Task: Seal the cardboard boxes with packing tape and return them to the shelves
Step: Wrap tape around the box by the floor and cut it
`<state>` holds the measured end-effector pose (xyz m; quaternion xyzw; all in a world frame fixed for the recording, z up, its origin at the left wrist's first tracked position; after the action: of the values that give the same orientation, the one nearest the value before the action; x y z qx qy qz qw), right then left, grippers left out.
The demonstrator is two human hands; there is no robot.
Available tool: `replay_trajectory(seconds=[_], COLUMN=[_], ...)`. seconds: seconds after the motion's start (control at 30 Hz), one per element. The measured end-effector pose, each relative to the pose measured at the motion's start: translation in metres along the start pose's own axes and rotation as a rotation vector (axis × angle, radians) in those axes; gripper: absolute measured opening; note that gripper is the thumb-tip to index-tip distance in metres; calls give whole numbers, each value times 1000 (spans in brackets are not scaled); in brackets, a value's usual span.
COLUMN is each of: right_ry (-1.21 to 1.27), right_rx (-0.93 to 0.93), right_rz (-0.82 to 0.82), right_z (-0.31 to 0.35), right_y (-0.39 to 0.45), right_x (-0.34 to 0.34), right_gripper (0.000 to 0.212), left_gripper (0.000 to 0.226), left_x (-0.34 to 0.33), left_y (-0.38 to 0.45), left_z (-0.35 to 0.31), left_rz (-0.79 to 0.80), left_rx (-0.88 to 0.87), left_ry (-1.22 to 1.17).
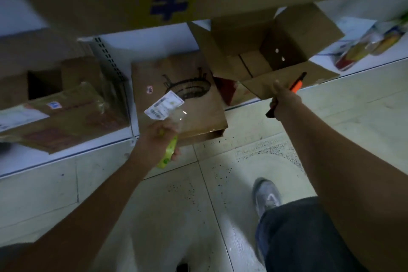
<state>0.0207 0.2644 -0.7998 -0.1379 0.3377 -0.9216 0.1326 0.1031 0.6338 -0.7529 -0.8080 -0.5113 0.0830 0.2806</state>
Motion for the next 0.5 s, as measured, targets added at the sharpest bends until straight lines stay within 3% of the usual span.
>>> replay_trajectory(seconds=[0.07, 0.17, 0.33, 0.4, 0.5], right_ry=[-42, -166, -447, -608, -641], right_rx=[-47, -45, 252, 309, 321], right_rz=[50, 99, -63, -96, -46], right_z=[3, 16, 84, 106, 127], right_y=[19, 32, 32, 35, 42], right_x=[-1, 4, 56, 90, 133], right_gripper=[27, 23, 14, 11, 17], left_gripper=[14, 12, 19, 11, 26], left_x=[-9, -32, -79, -89, -101], left_y=[2, 1, 8, 8, -1], left_z=[1, -3, -22, -31, -39], left_rz=[-53, -139, -140, -152, -166], left_rx=[99, 200, 239, 212, 156], left_ry=[-143, -166, -156, -160, -107])
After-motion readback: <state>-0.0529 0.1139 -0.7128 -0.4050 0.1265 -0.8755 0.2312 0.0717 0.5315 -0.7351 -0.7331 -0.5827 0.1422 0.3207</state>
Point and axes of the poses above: each hand's wrist, its own y-axis towards the middle knuckle, its own x-axis out of the back of the hand, z = x × y, the point moved 6 cm from there along y, towards the middle knuckle, and after that the axes turned 1 degree about x, right-handed, at the moved point
